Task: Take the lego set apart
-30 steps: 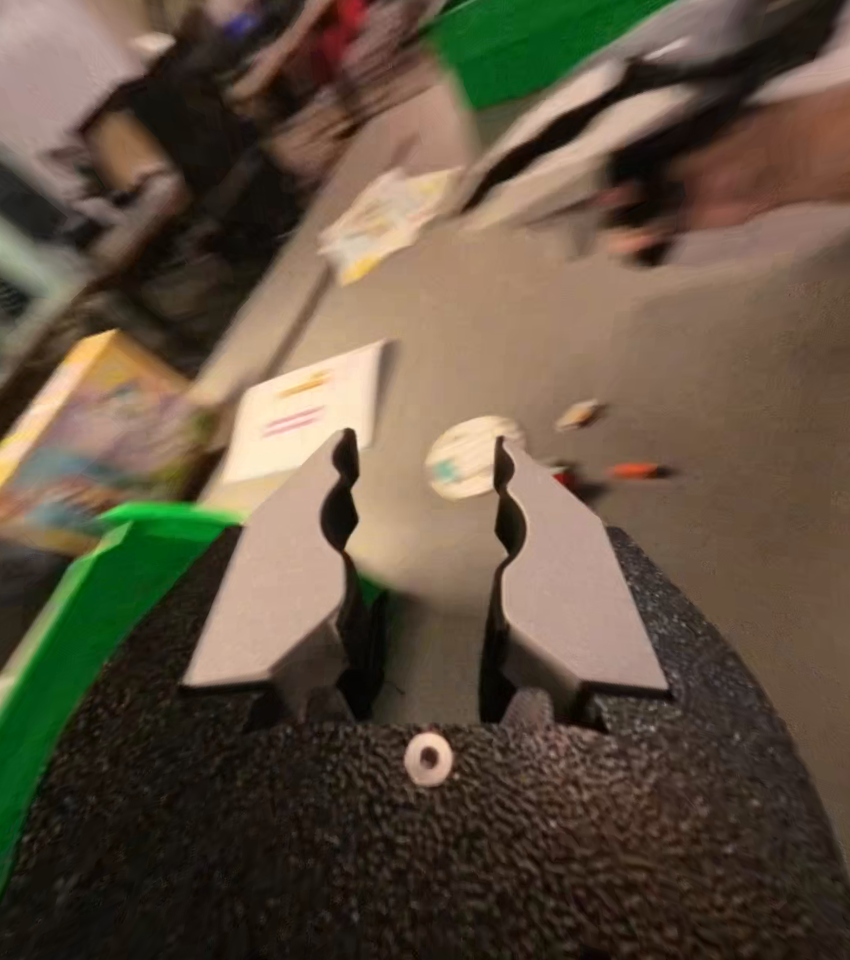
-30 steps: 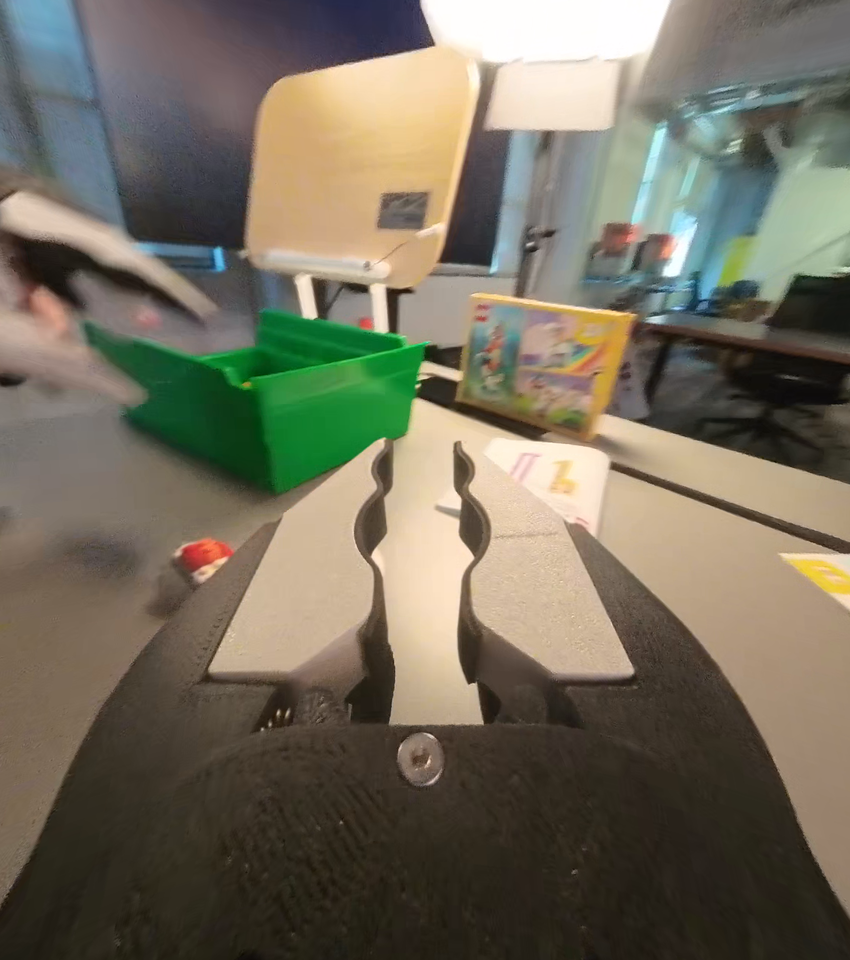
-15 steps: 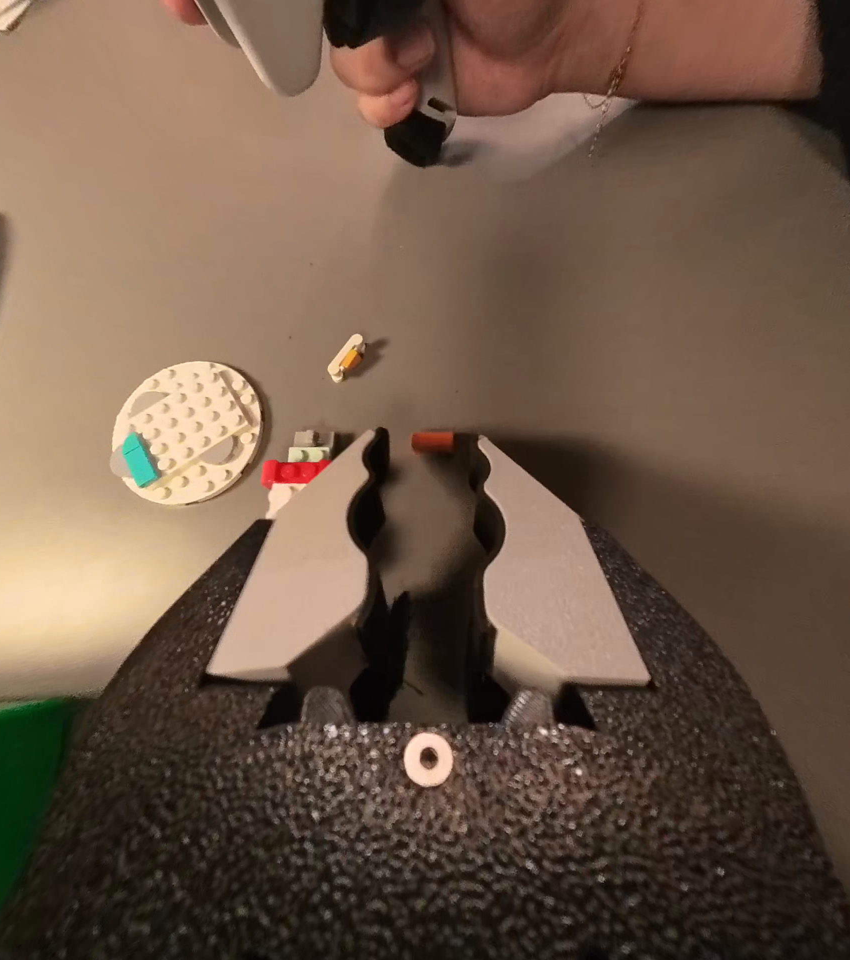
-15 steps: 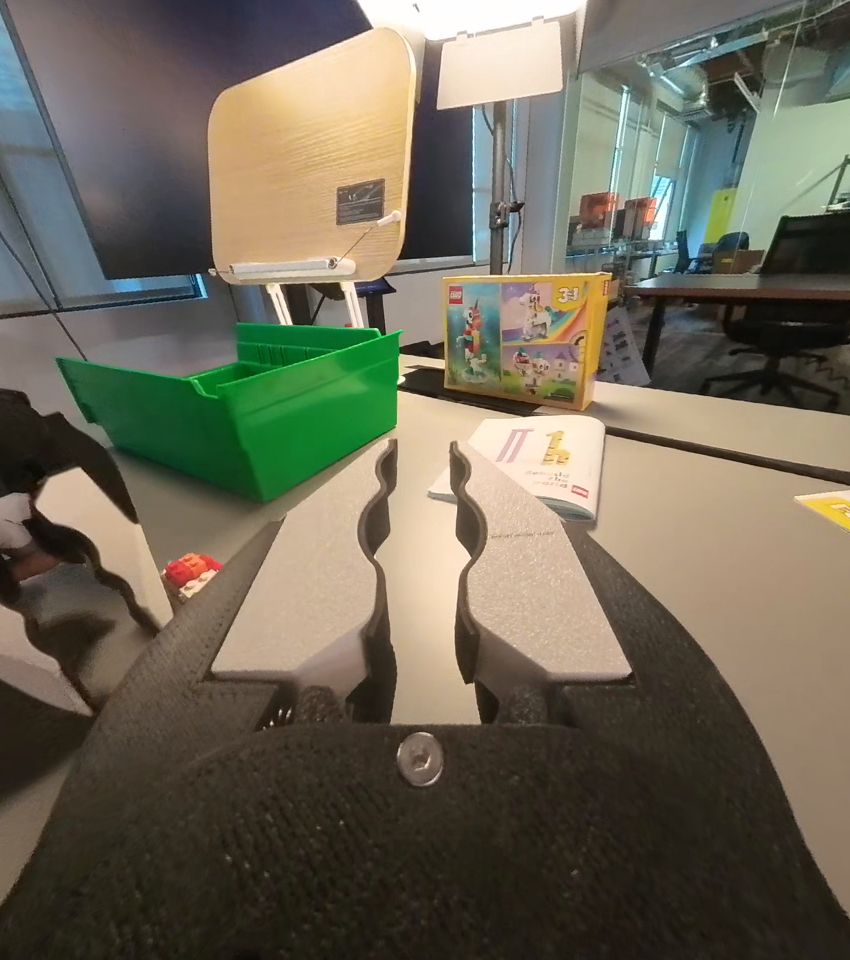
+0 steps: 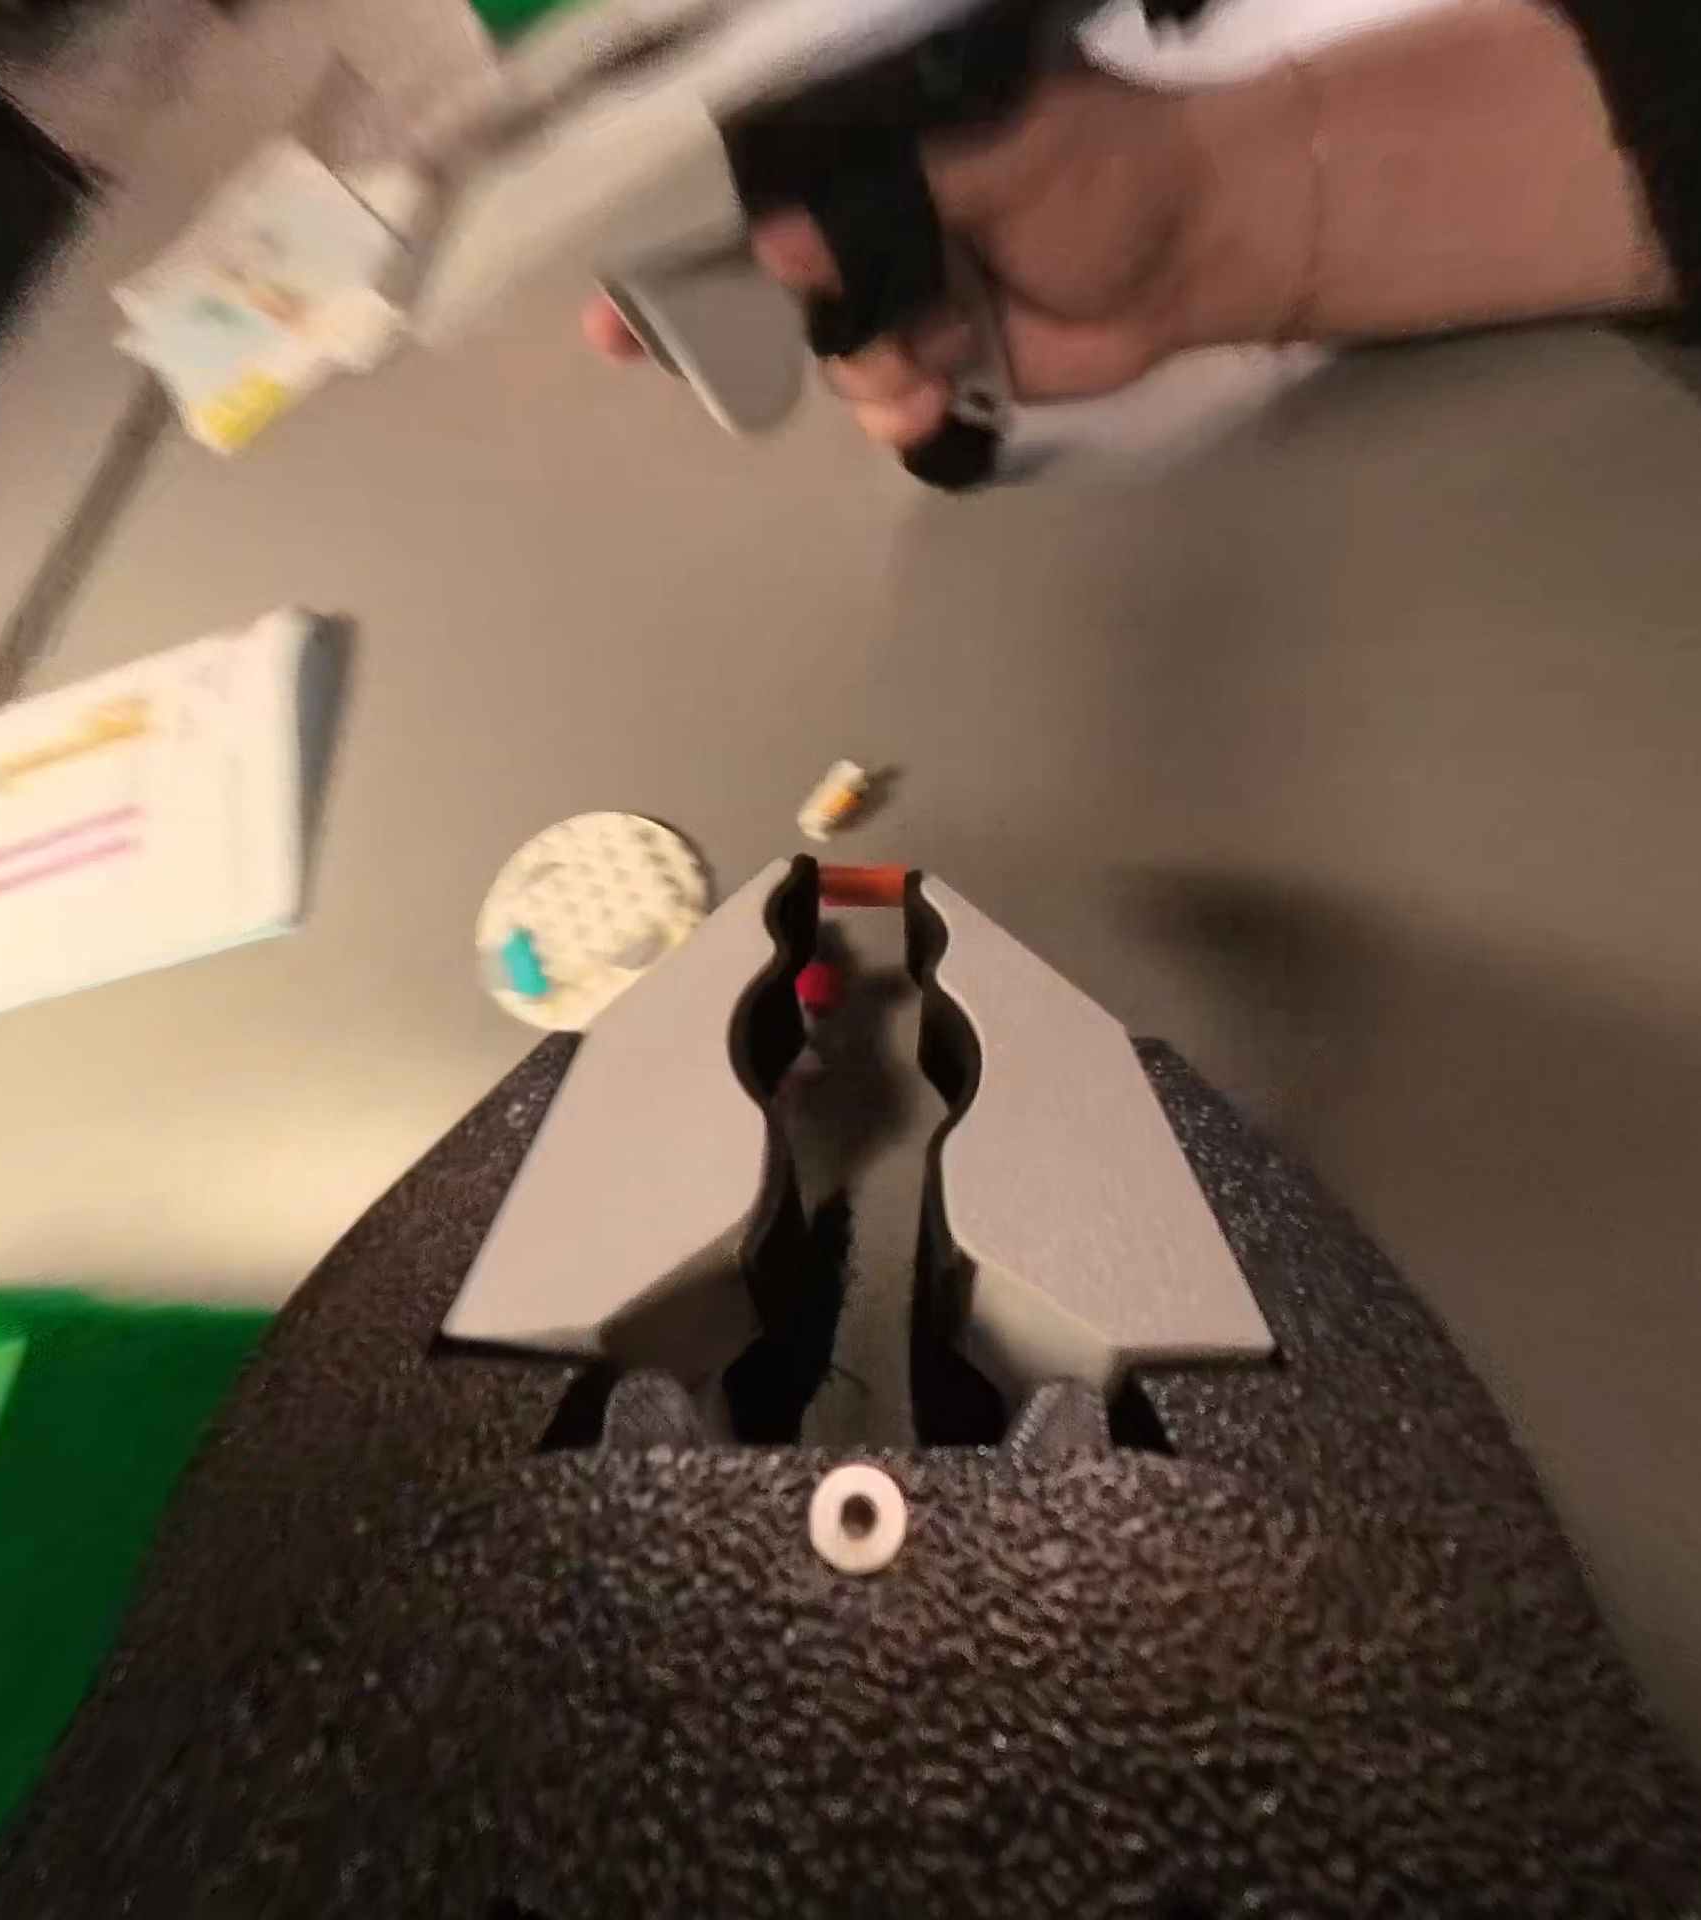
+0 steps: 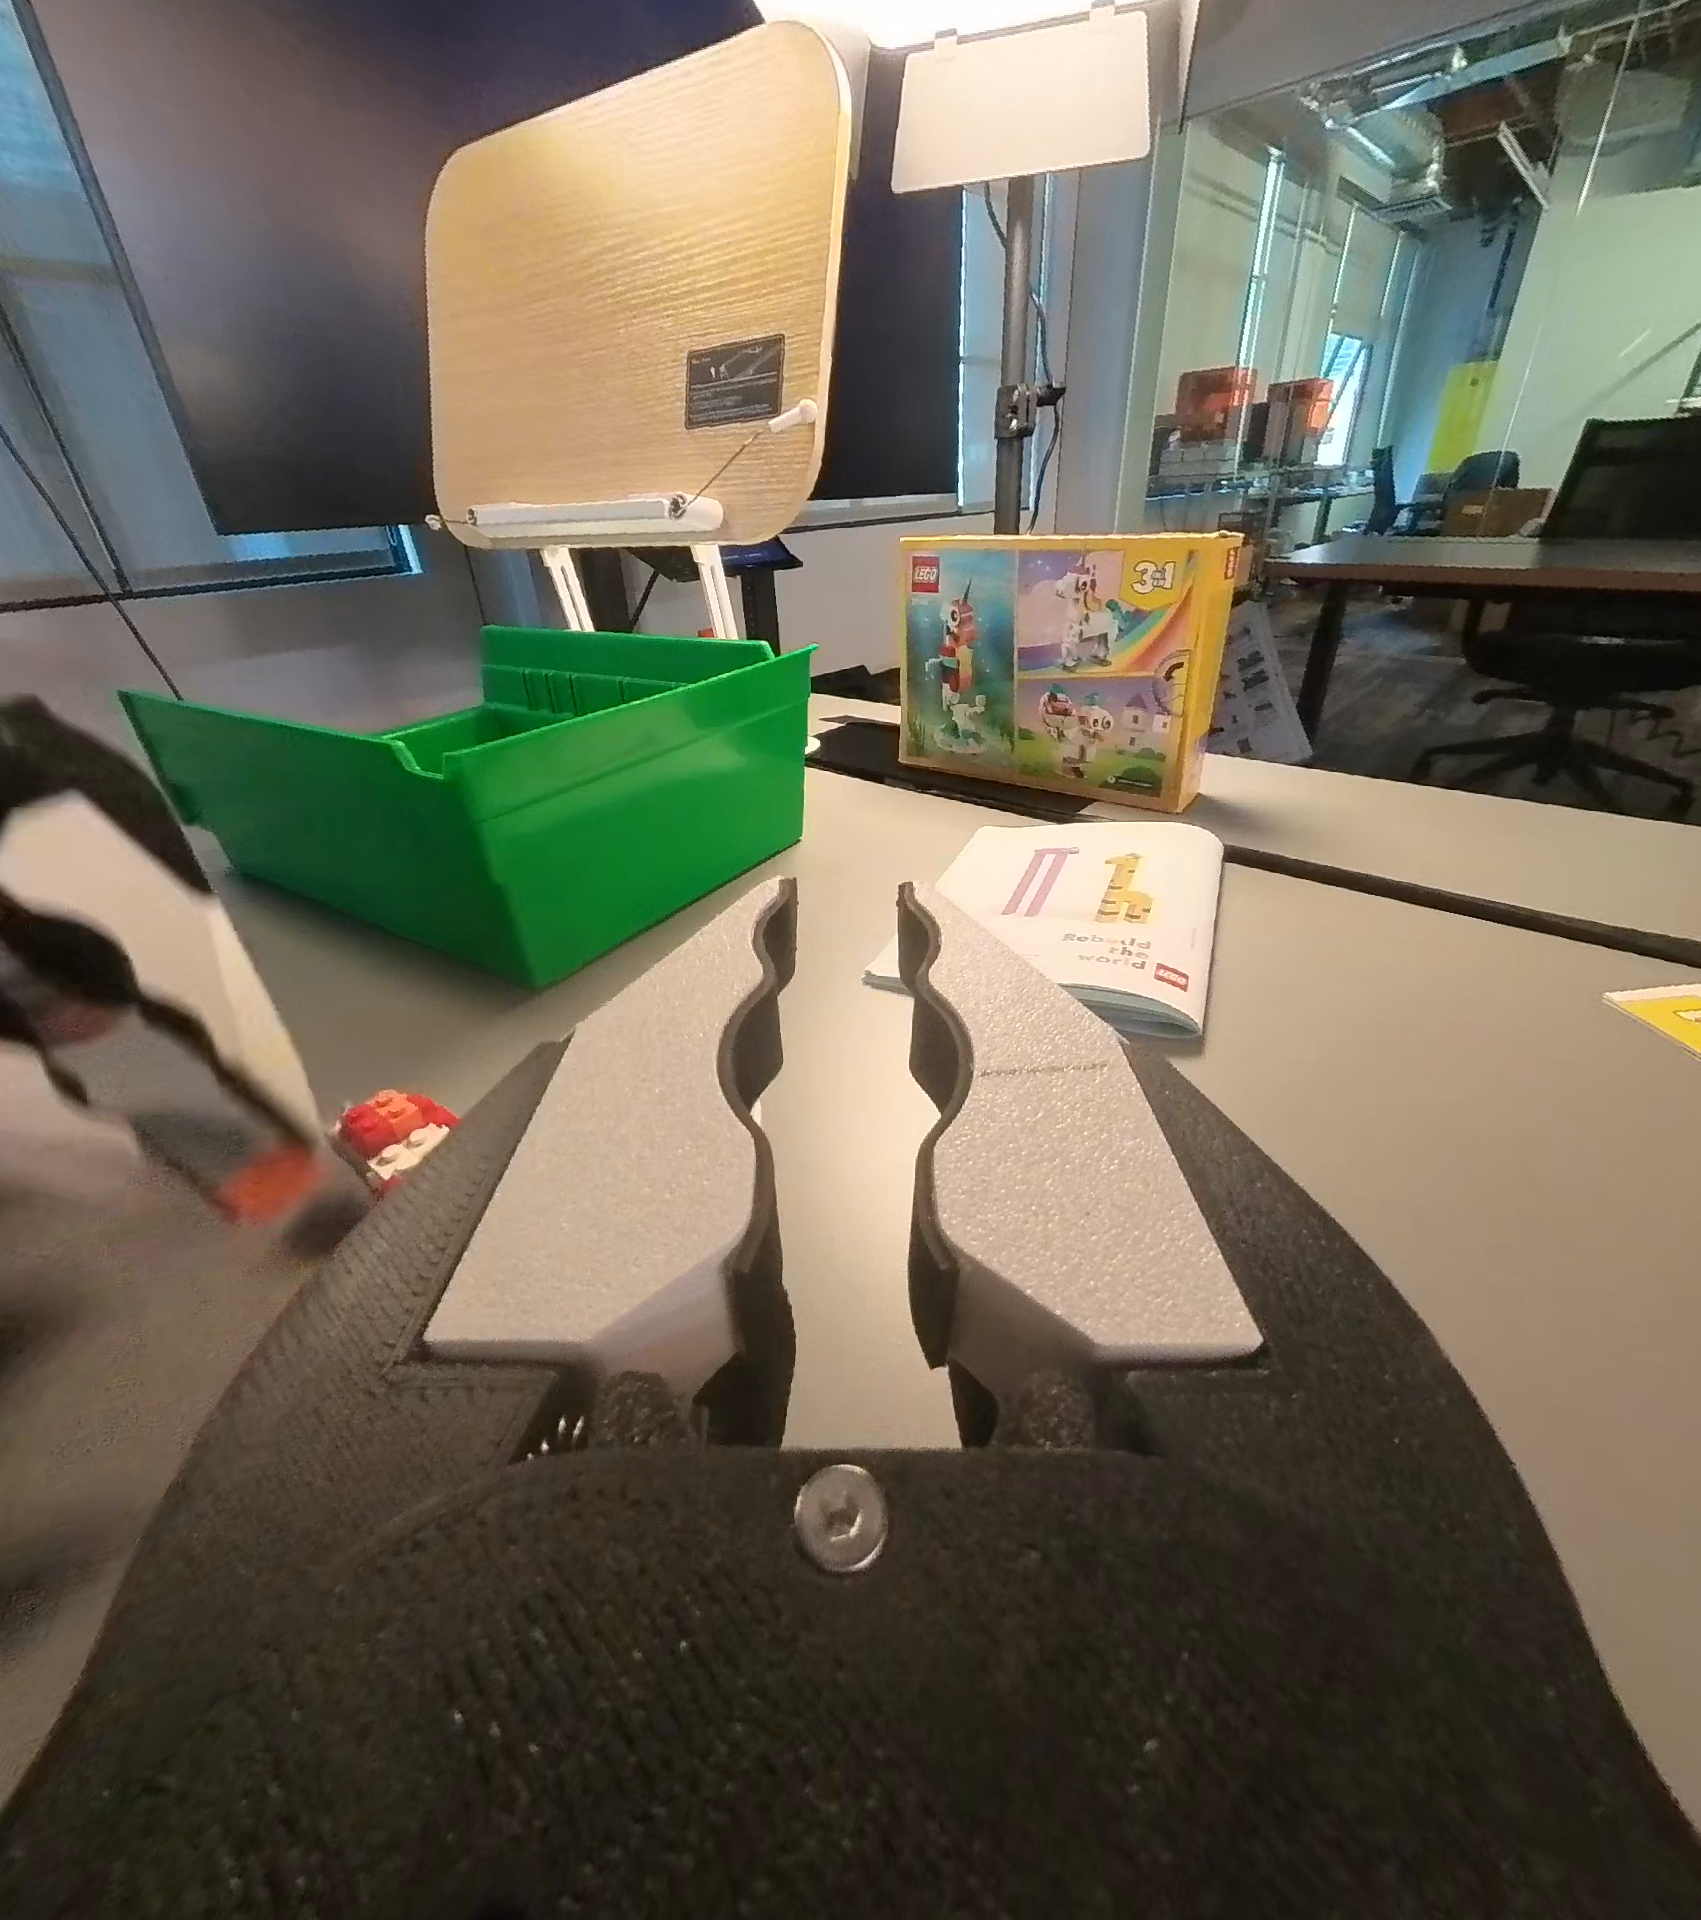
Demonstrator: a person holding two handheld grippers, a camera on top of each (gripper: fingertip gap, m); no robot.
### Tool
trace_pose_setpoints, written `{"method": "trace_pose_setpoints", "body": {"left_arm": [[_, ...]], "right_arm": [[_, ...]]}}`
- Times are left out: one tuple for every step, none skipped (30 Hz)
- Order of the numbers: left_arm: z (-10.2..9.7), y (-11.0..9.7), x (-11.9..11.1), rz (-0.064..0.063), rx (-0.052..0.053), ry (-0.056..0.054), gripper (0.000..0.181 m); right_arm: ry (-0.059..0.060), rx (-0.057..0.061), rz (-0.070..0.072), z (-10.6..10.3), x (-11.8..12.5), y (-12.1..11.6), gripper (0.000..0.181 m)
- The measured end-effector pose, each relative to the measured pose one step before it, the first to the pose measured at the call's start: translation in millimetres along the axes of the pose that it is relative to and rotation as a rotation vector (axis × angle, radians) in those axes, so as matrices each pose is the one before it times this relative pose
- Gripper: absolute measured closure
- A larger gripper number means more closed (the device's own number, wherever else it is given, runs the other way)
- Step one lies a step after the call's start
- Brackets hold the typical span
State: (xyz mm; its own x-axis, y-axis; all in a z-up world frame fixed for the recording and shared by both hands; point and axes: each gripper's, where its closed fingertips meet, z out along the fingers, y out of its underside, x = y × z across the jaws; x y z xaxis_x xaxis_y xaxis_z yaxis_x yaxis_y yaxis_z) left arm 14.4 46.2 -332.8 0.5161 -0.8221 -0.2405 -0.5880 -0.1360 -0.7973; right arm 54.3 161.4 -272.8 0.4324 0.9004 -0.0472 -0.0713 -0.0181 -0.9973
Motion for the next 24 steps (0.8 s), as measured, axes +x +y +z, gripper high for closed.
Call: {"method": "trace_pose_setpoints", "body": {"left_arm": [[-14.47, -11.26, -15.31, 0.0266, 0.0413, -0.0773, 0.166], [-16.27, -10.59, -21.45, 0.0226, 0.0358, -0.0994, 0.166], [-16.71, -9.13, -25.95, 0.0151, 0.0296, -0.1090, 0.166], [-15.30, -7.61, -27.30, 0.0063, 0.0259, -0.1003, 0.166], [-12.75, -5.25, -26.25, -0.0018, 0.0193, -0.0810, 0.166], [-9.55, -0.65, -24.18, -0.0077, -0.0027, -0.0594, 0.165], [-6.54, 5.60, -23.70, -0.0110, -0.0356, -0.0521, 0.166], [-3.90, 11.94, -24.03, -0.0107, -0.0633, -0.0538, 0.166], [-0.99, 18.21, -22.92, -0.0138, -0.0929, -0.0498, 0.166], [1.77, 21.66, -20.95, -0.0186, -0.1077, -0.0416, 0.166], [4.03, 18.49, -19.72, -0.0220, -0.0810, -0.0442, 0.166], [5.71, 14.94, -15.45, -0.0328, -0.0552, -0.0266, 0.166], [6.63, 14.78, -9.23, -0.0508, -0.0593, 0.0061, 0.166], [6.73, 13.96, -5.53, -0.0529, -0.0633, 0.0225, 0.166], [6.09, 10.71, -5.53, -0.0426, -0.0474, 0.0123, 0.165], [4.64, 7.56, -5.05, -0.0333, -0.0315, 0.0009, 0.158], [3.23, 5.60, -2.43, -0.0206, -0.0249, 0.0046, 0.145], [1.54, 2.55, -1.36, -0.0193, -0.0099, -0.0025, 0.127], [-0.34, -1.30, -0.40, -0.0190, 0.0112, -0.0101, 0.101], [-2.72, -3.52, 1.14, -0.0096, 0.0219, -0.0121, 0.090], [-5.00, -6.07, 3.08, 0.0020, 0.0356, -0.0138, 0.084], [-7.55, -9.41, 4.79, 0.0162, 0.0538, -0.0204, 0.081], [-9.94, -11.98, 7.92, 0.0338, 0.0661, -0.0169, 0.082], [-11.08, -14.47, 11.59, 0.0419, 0.0771, -0.0060, 0.085]], "right_arm": [[-0.0019, -0.0032, -0.0053, 0.06, -0.69, 0.40, 0.164], [-0.0021, -0.0045, -0.0074, 0.25, -0.94, 0.50, 0.164], [-0.0035, -0.0054, -0.0094, 0.29, -1.25, 0.53, 0.164], [-0.0083, -0.0067, -0.0109, 0.47, -2.17, 0.82, 0.164], [-0.0179, -0.0106, -0.0121, 0.65, -3.83, 1.27, 0.164], [-0.0269, -0.0160, -0.0122, 1.01, -5.37, 1.91, 0.164], [-0.0346, -0.0185, -0.0134, 1.21, -6.76, 2.19, 0.164], [-0.0426, -0.0189, -0.0162, 1.37, -8.36, 2.25, 0.164], [-0.0400, -0.0192, -0.0189, 1.61, -8.34, 2.25, 0.164], [-0.0273, -0.0149, -0.0242, 1.54, -6.74, 1.70, 0.164], [-0.0184, -0.0120, -0.0305, 1.33, -5.69, 1.40, 0.164], [-0.0144, -0.0121, -0.0319, 1.21, -5.05, 1.34, 0.165], [-0.0133, -0.0118, -0.0293, 1.22, -4.52, 1.28, 0.165], [-0.0129, -0.0111, -0.0257, 1.13, -4.26, 1.22, 0.166], [-0.0126, -0.0096, -0.0220, 0.90, -3.87, 1.04, 0.166], [-0.0134, -0.0080, -0.0185, 0.85, -3.67, 0.87, 0.166], [-0.0149, -0.0068, -0.0148, 0.54, -3.54, 0.63, 0.167], [-0.0168, -0.0060, -0.0119, 0.48, -3.67, 0.58, 0.166], [-0.0179, -0.0059, -0.0107, 0.45, -3.69, 0.59, 0.167], [-0.0198, -0.0071, -0.0116, 0.59, -3.88, 0.70, 0.167], [-0.0270, -0.0108, -0.0111, 0.82, -5.13, 1.14, 0.166], [-0.0344, -0.0151, -0.0092, 1.13, -6.38, 1.64, 0.166], [-0.0354, -0.0166, -0.0065, 1.27, -6.51, 1.66, 0.166], [-0.0303, -0.0158, -0.0042, 1.38, -5.56, 1.48, 0.165]]}}
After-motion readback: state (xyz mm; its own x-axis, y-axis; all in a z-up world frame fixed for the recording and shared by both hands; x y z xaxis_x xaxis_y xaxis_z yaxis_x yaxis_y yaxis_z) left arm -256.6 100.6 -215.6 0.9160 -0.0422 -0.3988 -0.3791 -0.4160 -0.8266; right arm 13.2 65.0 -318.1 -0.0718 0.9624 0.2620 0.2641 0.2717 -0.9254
